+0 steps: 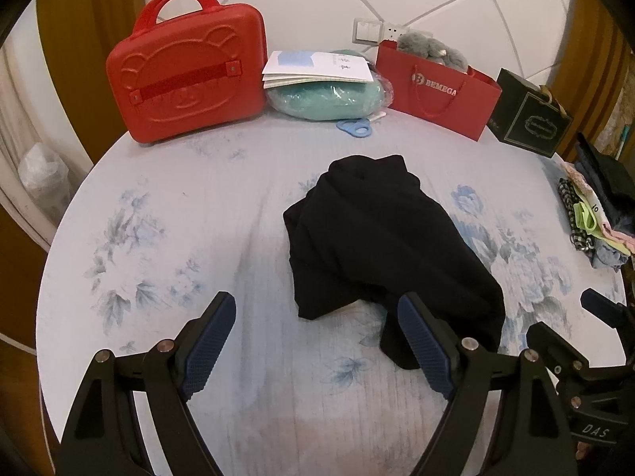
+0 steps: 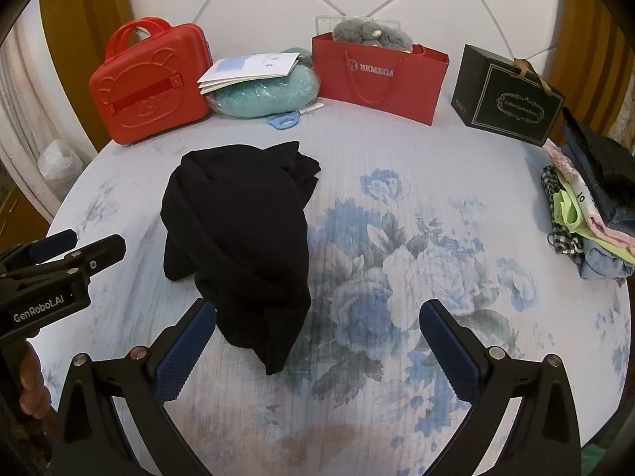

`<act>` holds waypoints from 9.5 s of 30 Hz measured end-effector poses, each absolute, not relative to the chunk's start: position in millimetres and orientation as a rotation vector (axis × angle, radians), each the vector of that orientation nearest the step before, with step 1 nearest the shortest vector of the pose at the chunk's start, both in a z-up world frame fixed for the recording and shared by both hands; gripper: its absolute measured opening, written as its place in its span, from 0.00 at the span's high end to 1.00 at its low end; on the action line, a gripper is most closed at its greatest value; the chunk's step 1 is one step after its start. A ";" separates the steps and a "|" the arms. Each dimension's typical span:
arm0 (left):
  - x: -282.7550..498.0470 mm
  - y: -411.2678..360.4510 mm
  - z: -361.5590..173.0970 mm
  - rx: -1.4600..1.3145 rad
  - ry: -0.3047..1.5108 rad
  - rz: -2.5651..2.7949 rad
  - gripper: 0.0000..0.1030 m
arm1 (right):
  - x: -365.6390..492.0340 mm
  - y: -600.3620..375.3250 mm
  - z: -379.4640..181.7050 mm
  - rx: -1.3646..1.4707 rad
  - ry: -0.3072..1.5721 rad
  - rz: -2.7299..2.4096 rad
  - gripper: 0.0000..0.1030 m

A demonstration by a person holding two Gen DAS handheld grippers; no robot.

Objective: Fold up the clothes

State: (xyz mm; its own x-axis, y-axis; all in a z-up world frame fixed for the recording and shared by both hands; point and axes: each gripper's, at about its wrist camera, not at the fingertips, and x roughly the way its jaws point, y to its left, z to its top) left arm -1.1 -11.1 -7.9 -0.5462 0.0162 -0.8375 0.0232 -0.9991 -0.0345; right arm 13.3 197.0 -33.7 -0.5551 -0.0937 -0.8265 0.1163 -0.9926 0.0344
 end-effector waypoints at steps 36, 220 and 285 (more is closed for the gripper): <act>-83.2 -36.0 -87.3 1.685 0.067 -2.754 0.28 | -63.2 164.9 -93.4 1.551 0.070 -2.448 0.89; -120.6 -101.4 65.0 1.216 0.056 -2.963 0.94 | -83.5 323.0 44.4 1.124 0.096 -2.848 0.93; -274.1 -131.0 -114.1 1.580 0.082 -2.742 0.41 | -171.2 300.1 -97.6 1.621 -0.150 -2.531 0.30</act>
State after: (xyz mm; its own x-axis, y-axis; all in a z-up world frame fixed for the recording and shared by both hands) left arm -274.1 -131.0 -114.2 -0.5014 0.0466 -0.8640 0.0049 -0.9984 -0.0567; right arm -171.2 300.1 -97.6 -0.4138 -0.1642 -0.8955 0.0572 -0.9864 0.1544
